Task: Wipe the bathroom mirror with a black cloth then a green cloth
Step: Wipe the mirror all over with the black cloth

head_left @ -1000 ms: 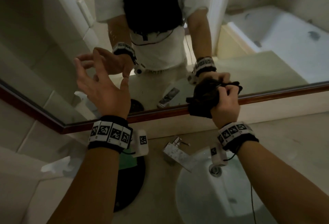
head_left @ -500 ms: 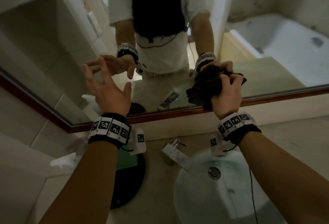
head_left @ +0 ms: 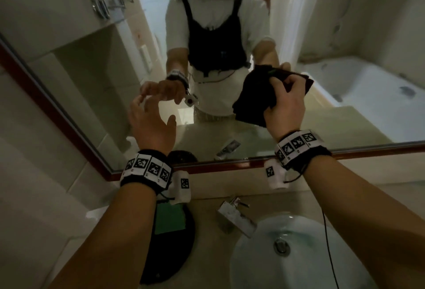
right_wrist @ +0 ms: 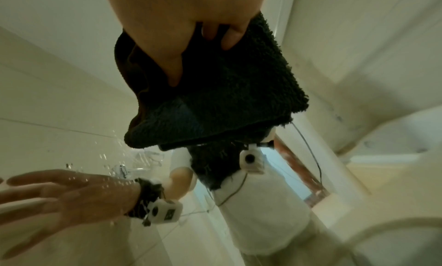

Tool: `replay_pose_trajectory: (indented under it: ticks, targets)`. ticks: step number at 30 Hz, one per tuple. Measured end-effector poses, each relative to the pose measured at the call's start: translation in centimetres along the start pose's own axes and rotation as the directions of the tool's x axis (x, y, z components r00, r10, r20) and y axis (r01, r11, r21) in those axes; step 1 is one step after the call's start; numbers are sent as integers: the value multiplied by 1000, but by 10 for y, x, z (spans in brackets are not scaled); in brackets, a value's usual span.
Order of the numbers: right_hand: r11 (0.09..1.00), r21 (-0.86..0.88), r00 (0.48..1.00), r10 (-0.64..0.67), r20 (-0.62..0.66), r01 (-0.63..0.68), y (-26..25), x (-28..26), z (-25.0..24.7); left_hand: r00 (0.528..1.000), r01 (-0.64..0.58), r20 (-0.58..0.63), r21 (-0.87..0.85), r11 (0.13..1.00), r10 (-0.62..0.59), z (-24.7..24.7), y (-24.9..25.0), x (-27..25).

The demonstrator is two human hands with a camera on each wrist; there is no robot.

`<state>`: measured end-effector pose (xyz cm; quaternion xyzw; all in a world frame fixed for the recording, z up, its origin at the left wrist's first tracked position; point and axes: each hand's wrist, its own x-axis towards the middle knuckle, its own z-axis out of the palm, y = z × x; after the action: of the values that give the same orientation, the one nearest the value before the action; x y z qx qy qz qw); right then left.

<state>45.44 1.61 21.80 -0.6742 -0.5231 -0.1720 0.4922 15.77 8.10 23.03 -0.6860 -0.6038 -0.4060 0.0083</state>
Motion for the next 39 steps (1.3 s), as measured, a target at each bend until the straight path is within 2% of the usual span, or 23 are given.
replay_pose_trajectory:
  ticks: [4,8,11,16,22,26,29,34,39]
  targets:
    - [997,-25,994,-77,-81,75,-28,29,-11,997,-62,-37,-27,998,61,-24,-1,23]
    - [982,-97,960,-181,-212,164,-70,65,-25,992,-92,-89,-63,994,86,-47,-10,52]
    - [970,-148,947,-223,-231,193,-100,89,-34,982,-135,-146,-97,986,120,-64,-16,70]
    - [992,-95,957,-106,-271,83,-125,106,-45,965,-211,-191,-150,966,181,-83,-26,100]
    - [998,-63,970,-12,-241,-3,-136,119,-55,967,-216,-157,-96,972,199,-98,-23,93]
    - [982,-168,967,-127,-223,91,-137,122,-50,979,-183,-114,-106,977,171,-108,-20,98]
    - [974,-188,963,-165,-214,126,-139,117,-43,982,-168,-103,-95,981,158,-116,-15,106]
    - [934,-291,934,-276,-227,206,-142,123,-34,971,-186,-157,-20,982,180,-128,-7,118]
    - [948,-288,956,-202,-214,136,-185,153,-26,968,-188,-163,39,981,192,-132,-14,125]
